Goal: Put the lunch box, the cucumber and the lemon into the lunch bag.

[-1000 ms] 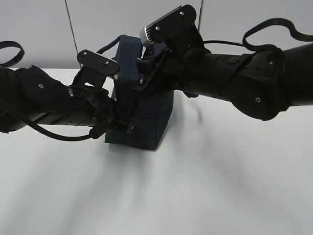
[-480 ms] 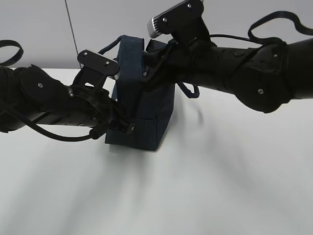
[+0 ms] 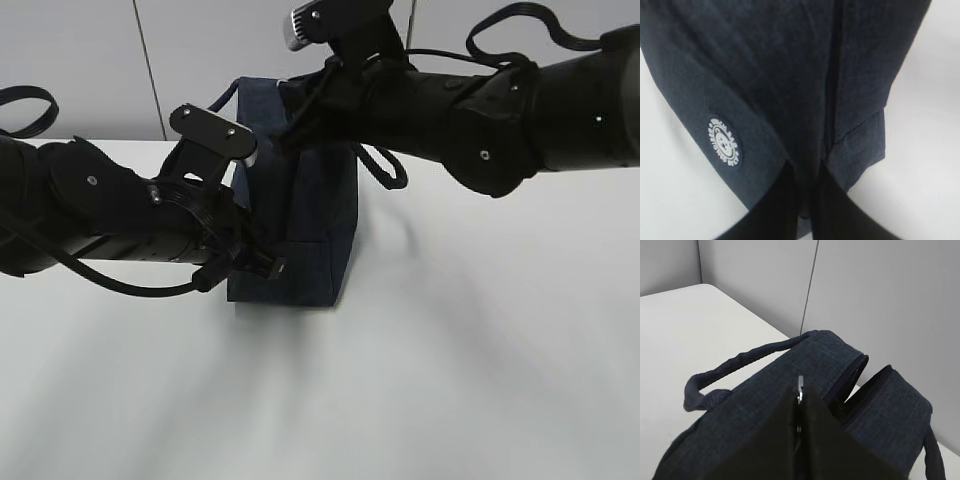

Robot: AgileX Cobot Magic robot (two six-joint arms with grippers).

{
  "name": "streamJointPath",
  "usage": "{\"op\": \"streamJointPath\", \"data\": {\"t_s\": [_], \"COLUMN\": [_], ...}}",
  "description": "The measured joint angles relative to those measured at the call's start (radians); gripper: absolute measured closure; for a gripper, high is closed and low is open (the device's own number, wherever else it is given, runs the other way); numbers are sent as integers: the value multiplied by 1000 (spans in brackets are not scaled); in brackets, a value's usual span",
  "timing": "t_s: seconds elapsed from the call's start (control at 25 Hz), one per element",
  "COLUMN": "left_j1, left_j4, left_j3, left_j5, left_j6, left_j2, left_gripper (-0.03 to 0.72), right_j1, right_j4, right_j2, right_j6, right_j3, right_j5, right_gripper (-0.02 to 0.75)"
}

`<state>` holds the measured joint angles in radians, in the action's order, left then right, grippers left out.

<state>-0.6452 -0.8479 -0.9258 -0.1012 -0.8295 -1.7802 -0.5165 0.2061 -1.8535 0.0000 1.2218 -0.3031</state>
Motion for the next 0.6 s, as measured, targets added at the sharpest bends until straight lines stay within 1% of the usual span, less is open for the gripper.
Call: {"op": "streamJointPath", "data": {"t_s": [0.6], "left_j1": [-6], "left_j4": [0], "left_j3": [0], "left_j5": [-1], "left_j6": [0], "left_j2": [0], "left_gripper": [687], "right_j1": [40], "right_j4": [0], "right_j2": [-108], "right_j6": [-9], "right_j3": [180], "right_j5": [59], "right_gripper": [738]}}
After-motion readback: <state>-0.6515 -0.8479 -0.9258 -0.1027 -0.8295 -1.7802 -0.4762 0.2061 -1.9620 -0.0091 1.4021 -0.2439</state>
